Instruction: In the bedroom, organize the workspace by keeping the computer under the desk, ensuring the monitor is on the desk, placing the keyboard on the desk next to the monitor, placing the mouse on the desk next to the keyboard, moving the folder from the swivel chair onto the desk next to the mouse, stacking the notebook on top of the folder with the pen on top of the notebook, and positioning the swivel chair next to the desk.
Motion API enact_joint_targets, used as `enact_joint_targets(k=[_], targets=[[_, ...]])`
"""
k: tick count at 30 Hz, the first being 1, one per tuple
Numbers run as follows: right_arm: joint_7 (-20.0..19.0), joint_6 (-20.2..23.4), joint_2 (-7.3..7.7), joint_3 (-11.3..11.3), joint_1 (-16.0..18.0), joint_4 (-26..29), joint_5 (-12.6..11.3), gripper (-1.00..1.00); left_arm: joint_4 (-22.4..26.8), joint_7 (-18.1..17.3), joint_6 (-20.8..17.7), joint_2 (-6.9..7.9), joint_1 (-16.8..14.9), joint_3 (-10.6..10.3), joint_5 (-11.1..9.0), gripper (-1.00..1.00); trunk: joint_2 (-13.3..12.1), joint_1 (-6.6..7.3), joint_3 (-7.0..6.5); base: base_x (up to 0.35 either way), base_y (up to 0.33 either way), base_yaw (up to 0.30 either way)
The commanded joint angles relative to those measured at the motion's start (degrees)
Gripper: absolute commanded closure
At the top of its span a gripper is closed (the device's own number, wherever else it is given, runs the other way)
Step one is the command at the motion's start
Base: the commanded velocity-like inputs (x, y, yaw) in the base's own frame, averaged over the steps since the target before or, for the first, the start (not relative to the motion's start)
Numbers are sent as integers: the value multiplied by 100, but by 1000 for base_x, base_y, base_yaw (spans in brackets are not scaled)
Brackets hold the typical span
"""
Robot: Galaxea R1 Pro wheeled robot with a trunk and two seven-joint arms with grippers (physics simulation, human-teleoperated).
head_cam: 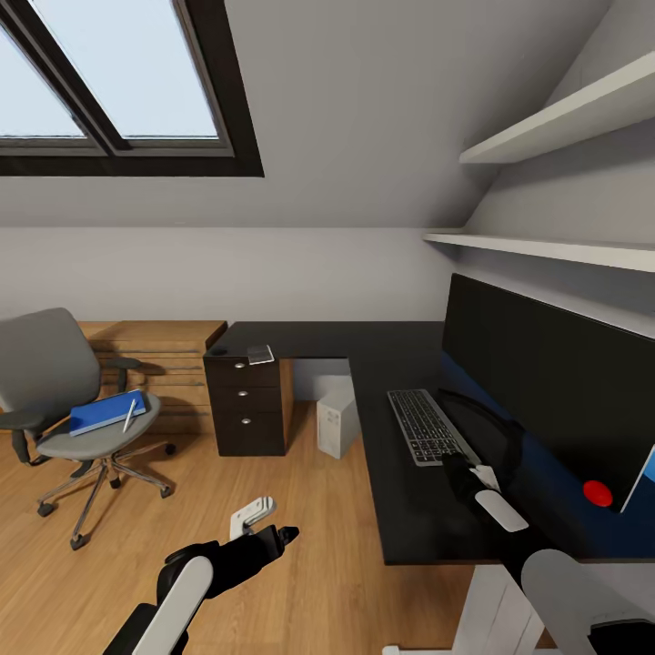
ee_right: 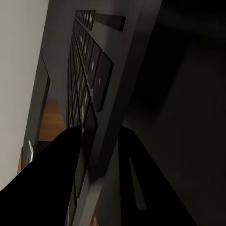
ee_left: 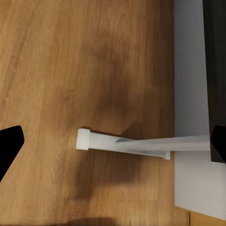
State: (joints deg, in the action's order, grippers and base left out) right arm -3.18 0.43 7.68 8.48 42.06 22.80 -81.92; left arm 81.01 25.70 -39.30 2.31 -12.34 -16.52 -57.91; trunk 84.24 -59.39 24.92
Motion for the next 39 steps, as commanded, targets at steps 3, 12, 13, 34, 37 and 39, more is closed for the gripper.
enact_joint_targets(k=[3,12,13,34,37,39], targets=[[-9,1,5,31,4,-3,-44,100,5,62,1,6,-5,-6,-56,-100,4,0,7,0,0,0],[-8,1,1,31,4,-1,-43,-100,3,67,-7,12,-5,27,-60,-100,4,0,7,0,0,0],[-8,2,3,31,4,-1,-43,-100,3,67,-7,13,-5,30,-61,-100,4,0,7,0,0,0],[-15,9,-16,52,4,-1,-28,-100,-6,67,1,18,-5,35,-71,-100,4,0,7,-99,0,0],[-16,7,-40,55,4,3,-26,-100,-6,67,1,18,-5,35,-71,-100,4,0,7,-84,0,0],[-16,5,-55,56,4,4,-24,-100,-6,67,1,18,-5,35,-71,-100,4,0,7,-148,0,0]])
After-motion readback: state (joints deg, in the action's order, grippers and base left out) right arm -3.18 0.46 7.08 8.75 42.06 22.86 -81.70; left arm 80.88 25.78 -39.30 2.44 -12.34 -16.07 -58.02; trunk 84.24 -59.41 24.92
